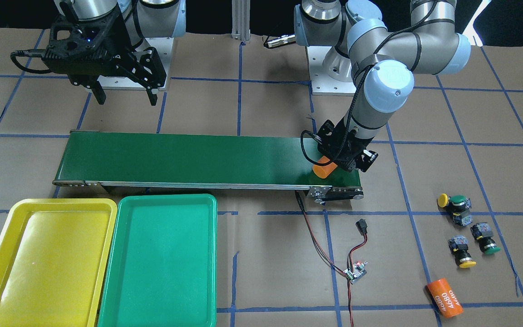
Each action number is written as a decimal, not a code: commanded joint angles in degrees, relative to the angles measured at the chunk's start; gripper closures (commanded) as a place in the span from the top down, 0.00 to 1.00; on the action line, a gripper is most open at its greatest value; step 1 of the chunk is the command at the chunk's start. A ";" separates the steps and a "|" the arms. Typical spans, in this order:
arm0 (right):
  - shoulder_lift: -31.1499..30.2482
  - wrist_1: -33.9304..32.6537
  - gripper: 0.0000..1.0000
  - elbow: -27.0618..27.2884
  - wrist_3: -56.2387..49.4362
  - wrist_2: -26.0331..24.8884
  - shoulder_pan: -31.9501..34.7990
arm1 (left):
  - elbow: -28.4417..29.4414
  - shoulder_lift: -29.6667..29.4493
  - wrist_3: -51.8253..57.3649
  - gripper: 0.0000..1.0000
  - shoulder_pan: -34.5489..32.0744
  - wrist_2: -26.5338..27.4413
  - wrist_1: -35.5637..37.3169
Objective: Sort buttons by color to trays
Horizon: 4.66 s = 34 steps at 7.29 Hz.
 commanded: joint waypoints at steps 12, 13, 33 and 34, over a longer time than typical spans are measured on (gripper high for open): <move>0.00 -0.08 1.00 0.00 0.00 0.00 -0.02 | 47.94 -41.03 -30.93 1.00 17.92 -0.15 0.80; 0.00 0.00 1.00 0.00 0.00 0.00 -0.02 | 47.42 -41.65 -31.45 1.00 17.92 -0.33 0.80; 0.00 -0.08 1.00 0.00 0.00 0.09 -0.02 | 8.27 -2.46 -76.80 1.00 -0.12 5.62 -10.00; 0.00 -0.08 1.00 0.00 0.00 0.09 -0.02 | 10.21 -2.63 -69.33 1.00 3.64 8.25 -10.97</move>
